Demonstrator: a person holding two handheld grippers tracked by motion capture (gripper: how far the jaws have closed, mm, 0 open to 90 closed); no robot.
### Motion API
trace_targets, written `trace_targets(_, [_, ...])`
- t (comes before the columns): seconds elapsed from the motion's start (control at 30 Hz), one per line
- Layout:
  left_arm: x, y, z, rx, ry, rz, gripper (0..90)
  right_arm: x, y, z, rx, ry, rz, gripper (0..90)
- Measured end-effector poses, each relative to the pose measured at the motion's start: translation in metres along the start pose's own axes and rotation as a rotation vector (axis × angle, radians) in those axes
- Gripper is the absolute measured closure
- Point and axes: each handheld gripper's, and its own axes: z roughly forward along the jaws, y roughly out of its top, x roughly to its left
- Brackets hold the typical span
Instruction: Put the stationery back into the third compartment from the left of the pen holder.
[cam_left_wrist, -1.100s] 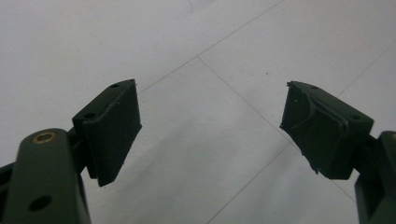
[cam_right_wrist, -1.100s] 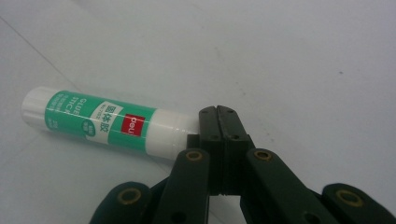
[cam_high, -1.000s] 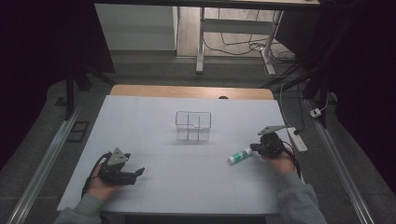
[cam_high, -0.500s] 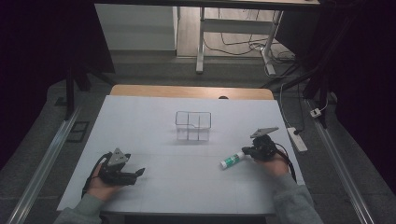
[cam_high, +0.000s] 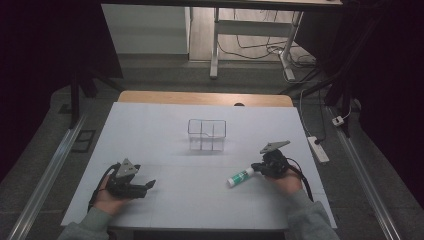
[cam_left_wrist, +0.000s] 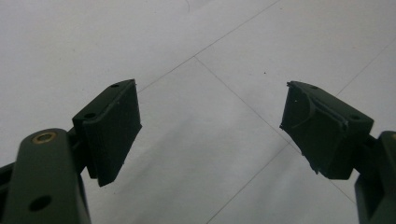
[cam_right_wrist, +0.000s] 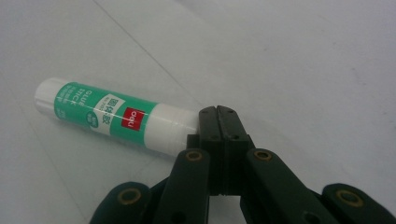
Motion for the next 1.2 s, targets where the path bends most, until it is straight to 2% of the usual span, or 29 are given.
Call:
trace_targets(0.57, [-0.001,0.0,0.001,0.004,-0.001,0.005,19.2,0.038,0.009,0.011,0.026,0.046,-0.076,89.8])
trace_targets(1.0, [0.0,0.001,0.002,0.007,-0.002,0.004,19.2,0.042,0.01,0.013,0.03,0.061,-0.092,89.8])
trace_targets(1.13, [-0.001,0.001,0.001,0.003,-0.001,0.002,19.2,0.041,0.01,0.01,0.013,0.033,-0.103,89.8])
trace_targets(1.2, [-0.001,0.001,0.001,0.004,-0.002,0.005,19.2,0.038,0.009,0.006,0.002,0.011,-0.088,89.8])
